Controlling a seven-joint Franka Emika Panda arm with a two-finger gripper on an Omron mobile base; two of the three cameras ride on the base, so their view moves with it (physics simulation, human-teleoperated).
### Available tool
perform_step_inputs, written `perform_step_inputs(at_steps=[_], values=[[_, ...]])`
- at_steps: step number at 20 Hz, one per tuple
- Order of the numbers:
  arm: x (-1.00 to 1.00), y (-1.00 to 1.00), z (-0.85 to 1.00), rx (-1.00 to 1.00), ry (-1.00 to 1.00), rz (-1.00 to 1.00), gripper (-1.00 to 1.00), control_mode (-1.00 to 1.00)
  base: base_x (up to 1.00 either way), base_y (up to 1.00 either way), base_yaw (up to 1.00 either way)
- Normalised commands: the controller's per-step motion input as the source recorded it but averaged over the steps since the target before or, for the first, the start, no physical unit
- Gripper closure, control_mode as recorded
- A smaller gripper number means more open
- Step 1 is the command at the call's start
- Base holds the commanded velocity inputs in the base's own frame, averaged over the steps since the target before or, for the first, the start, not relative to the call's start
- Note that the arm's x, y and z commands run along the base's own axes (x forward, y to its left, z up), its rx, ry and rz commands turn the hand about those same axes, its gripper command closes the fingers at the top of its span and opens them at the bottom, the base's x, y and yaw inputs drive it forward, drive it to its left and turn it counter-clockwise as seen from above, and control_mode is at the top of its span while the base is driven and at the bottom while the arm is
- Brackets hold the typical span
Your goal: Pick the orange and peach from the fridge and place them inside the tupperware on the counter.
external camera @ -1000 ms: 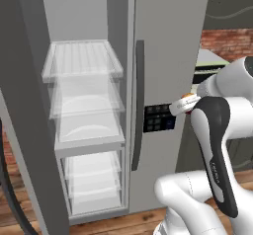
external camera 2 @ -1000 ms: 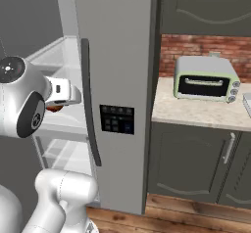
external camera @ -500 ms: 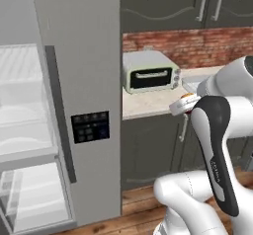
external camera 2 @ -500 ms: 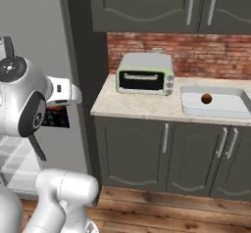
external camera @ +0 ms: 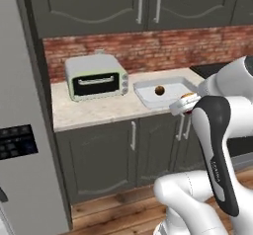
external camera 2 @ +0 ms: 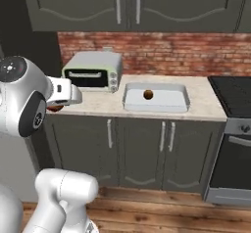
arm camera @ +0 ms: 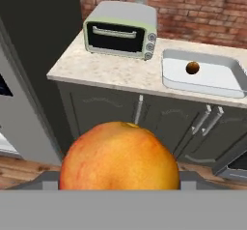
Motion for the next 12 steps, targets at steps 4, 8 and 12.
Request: perform_step_inputs(at_steps=[4, 8, 12], values=[[0.0, 0.0, 0.0, 0.0, 0.0, 0.0, 1.0, 1.0, 0.47, -1.0, -0.04], [0.0, 0.0, 0.0, 0.0, 0.0, 0.0, 1.0, 1.0, 0.71, -1.0, 0.0], [0.0, 0.0, 0.0, 0.0, 0.0, 0.0, 1.0, 1.0, 0.77, -0.98, 0.0]])
